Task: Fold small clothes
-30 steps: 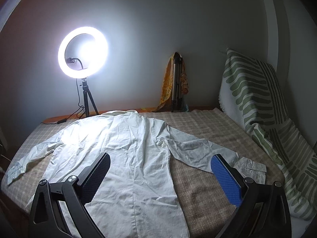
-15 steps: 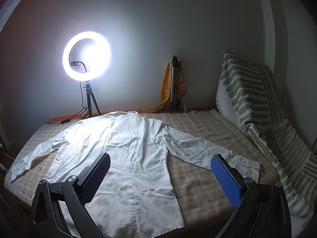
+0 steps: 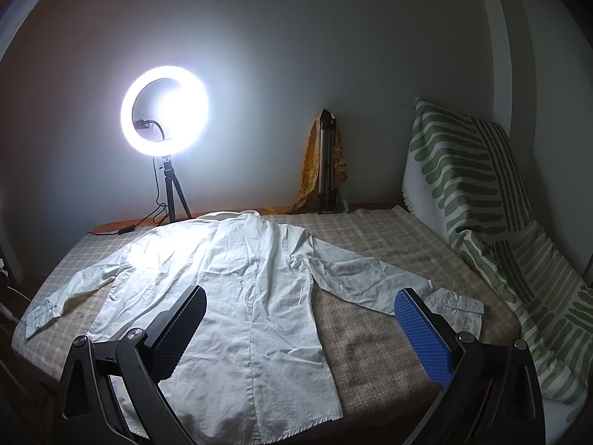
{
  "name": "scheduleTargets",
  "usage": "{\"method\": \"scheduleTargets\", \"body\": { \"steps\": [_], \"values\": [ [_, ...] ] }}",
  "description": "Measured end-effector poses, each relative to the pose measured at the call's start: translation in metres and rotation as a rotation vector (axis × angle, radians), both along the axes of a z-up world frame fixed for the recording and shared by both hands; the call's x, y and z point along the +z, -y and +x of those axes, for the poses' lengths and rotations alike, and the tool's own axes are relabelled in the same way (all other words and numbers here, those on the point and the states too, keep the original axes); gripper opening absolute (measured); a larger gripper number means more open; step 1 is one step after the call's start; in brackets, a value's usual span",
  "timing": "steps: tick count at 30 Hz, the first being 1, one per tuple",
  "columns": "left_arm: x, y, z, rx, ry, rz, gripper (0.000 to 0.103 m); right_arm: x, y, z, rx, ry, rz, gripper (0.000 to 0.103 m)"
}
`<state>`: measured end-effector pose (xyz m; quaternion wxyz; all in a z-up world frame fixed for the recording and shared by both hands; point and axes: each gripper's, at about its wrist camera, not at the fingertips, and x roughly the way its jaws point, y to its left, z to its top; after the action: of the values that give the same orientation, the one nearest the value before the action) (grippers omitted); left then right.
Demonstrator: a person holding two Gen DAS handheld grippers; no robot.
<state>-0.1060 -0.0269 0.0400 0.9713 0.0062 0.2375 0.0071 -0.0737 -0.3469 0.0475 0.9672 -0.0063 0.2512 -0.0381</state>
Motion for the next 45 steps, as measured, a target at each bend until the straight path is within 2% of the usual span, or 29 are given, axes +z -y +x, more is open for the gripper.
{"method": "scheduleTargets", "body": {
  "steps": [18,45],
  "values": [
    [0.009,-0.009,-0.002,0.033,0.035,-0.026,0.103,-0.002,-0.002,0.002,0.006,0.003,0.006,0.103],
    [0.009,-0.011,0.005,0.037,0.026,-0.031,0.103,-0.009,-0.004,0.012,0.008,-0.013,0.012,0.103]
  ]
}}
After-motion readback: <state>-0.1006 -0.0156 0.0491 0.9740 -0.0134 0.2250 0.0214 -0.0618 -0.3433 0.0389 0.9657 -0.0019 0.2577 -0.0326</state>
